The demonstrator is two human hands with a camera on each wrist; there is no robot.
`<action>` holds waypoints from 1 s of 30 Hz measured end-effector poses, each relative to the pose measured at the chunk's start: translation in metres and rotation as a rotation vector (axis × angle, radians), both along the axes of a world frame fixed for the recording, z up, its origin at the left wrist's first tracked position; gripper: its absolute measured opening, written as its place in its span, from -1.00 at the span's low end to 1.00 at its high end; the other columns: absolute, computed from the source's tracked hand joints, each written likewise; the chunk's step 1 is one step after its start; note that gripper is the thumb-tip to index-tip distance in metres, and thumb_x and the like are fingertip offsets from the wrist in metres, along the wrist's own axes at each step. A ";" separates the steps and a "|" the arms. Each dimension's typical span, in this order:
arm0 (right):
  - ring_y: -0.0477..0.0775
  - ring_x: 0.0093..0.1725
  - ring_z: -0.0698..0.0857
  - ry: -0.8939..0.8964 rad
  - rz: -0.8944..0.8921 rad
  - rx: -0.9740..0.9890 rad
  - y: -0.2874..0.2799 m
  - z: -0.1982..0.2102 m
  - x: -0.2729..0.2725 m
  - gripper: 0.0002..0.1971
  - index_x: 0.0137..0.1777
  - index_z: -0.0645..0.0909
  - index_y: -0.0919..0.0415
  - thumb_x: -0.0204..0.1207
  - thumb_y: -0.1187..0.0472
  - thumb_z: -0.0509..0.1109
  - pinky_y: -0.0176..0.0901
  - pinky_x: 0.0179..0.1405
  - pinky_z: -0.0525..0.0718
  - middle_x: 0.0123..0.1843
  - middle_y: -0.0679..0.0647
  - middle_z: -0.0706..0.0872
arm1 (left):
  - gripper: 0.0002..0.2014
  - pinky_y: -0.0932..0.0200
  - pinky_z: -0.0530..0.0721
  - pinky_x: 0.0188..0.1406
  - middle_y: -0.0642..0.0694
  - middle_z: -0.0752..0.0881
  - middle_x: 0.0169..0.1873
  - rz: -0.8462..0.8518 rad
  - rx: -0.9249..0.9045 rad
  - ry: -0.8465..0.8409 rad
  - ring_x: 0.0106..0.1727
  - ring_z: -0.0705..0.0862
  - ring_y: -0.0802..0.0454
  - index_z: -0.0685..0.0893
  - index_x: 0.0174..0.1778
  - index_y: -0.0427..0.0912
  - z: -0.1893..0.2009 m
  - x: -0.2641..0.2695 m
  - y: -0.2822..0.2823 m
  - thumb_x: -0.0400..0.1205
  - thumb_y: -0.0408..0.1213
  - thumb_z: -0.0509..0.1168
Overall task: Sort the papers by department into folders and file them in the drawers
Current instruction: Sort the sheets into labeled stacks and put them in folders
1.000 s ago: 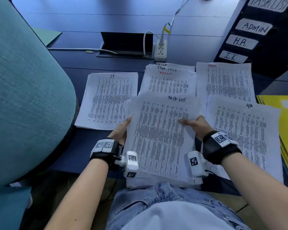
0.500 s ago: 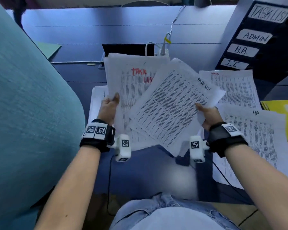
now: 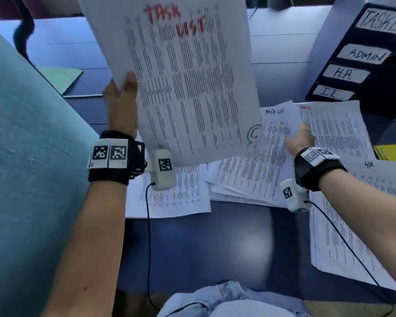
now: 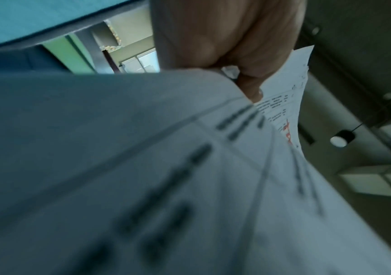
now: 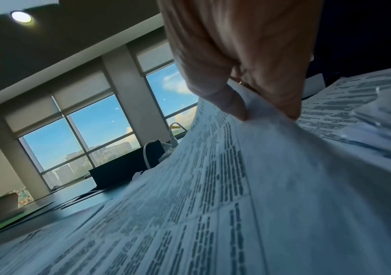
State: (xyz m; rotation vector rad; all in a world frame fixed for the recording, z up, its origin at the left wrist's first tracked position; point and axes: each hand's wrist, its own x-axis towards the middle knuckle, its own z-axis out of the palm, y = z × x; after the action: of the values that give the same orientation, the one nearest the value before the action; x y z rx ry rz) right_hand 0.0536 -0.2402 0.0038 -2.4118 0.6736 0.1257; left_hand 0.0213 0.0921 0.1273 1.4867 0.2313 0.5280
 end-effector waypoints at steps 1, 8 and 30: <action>0.39 0.29 0.53 -0.001 0.013 0.008 0.001 -0.001 0.003 -0.62 0.40 0.32 0.34 0.58 0.42 0.18 0.01 0.03 0.50 0.30 0.44 0.52 | -0.91 0.23 0.65 -0.27 0.23 0.73 -0.48 -0.028 -0.012 0.029 -0.39 0.67 0.31 0.55 -0.19 -0.08 -0.006 -0.002 -0.002 0.63 -0.26 0.22; 0.37 0.27 0.52 0.122 0.056 0.069 -0.001 -0.018 0.000 -0.56 0.41 0.30 0.41 0.53 0.41 0.21 0.03 0.13 0.48 0.30 0.35 0.53 | -0.76 -0.13 0.63 0.19 -0.23 0.69 0.06 -0.169 -0.040 0.460 0.05 0.68 -0.15 0.58 0.17 -0.30 -0.093 -0.025 -0.013 0.68 -0.23 0.19; 0.15 0.55 0.29 -0.210 0.154 0.162 0.092 -0.053 -0.094 -0.37 0.59 0.15 0.33 0.55 0.44 0.29 -0.44 0.41 0.06 0.55 0.23 0.32 | -0.79 0.02 0.63 -0.15 -0.10 0.61 -0.30 -0.331 -0.029 0.719 -0.27 0.60 -0.02 0.53 0.07 -0.25 -0.173 -0.069 -0.036 0.61 -0.21 0.28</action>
State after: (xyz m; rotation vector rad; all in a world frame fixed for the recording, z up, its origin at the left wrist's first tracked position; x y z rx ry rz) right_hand -0.0400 -0.1483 -0.0492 -2.2782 0.3681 -0.0101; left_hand -0.0478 0.0565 -0.0461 1.5989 0.5356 -0.2929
